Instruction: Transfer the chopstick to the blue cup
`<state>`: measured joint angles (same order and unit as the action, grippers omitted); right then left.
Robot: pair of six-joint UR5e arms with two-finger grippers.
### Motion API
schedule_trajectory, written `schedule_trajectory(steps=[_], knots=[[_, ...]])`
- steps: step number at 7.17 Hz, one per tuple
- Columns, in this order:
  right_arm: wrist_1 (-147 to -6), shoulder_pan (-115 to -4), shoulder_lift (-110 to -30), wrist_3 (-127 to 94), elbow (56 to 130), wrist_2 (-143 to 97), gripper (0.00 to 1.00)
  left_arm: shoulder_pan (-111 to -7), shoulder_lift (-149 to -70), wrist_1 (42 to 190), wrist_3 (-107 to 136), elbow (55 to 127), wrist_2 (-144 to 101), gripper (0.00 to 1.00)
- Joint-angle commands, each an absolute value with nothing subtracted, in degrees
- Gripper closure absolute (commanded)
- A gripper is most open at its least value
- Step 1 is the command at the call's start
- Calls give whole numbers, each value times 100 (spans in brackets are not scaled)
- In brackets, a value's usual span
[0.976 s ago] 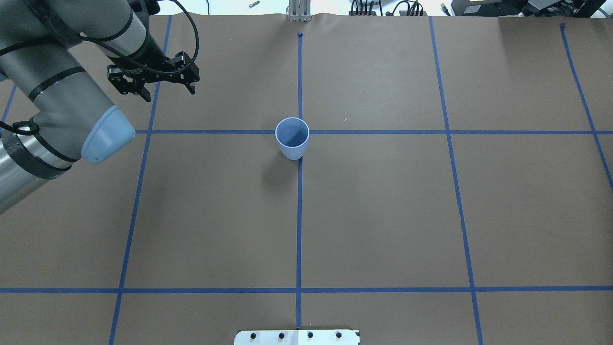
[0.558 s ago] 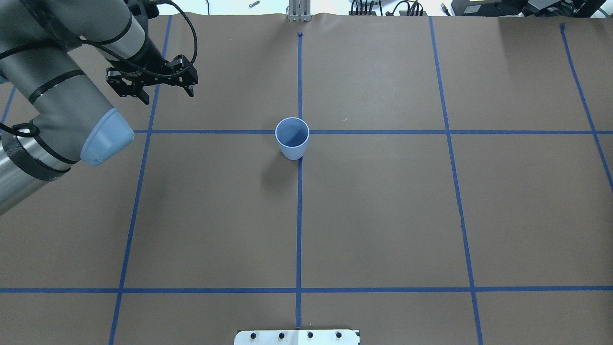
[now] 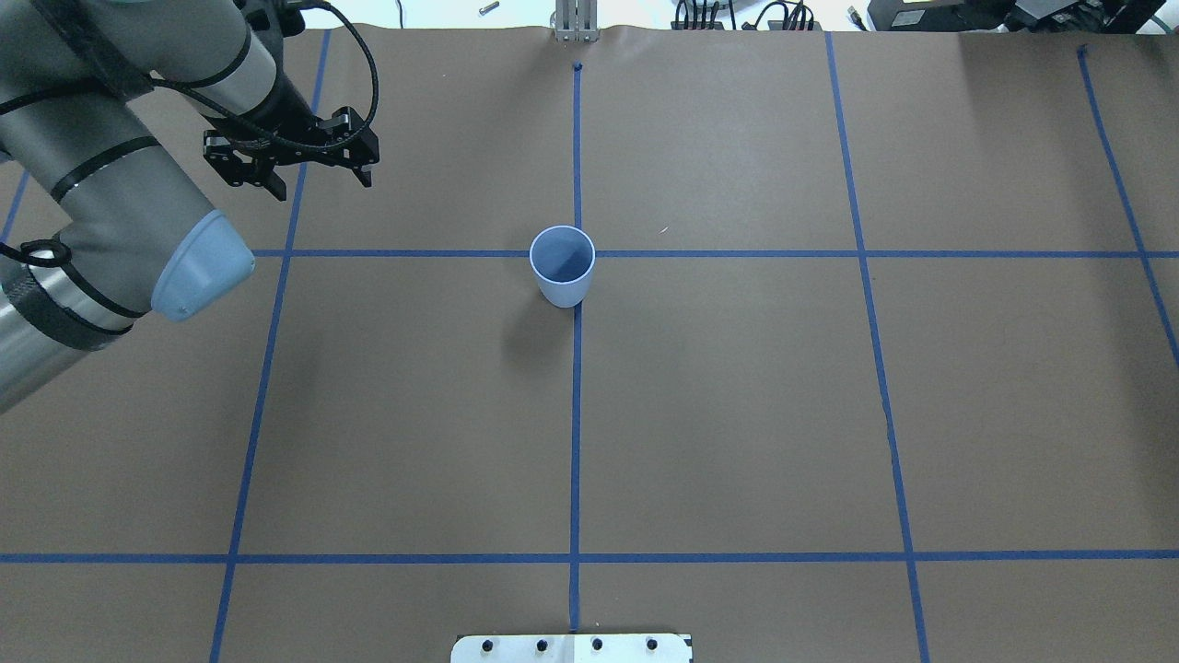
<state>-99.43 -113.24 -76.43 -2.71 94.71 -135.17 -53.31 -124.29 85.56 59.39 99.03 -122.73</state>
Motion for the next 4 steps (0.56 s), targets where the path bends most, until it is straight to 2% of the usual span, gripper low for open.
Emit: schedule_trajectory(steps=[1, 4], knots=[[-10789, -10516, -6509, -412, 9544, -13579, 100, -5928, -12218, 8578, 5018, 9862, -12278, 2], [-10872, -9118, -5750, -1920, 9808, -14262, 100, -7010, -11797, 8622, 3364, 9309, -12287, 2]])
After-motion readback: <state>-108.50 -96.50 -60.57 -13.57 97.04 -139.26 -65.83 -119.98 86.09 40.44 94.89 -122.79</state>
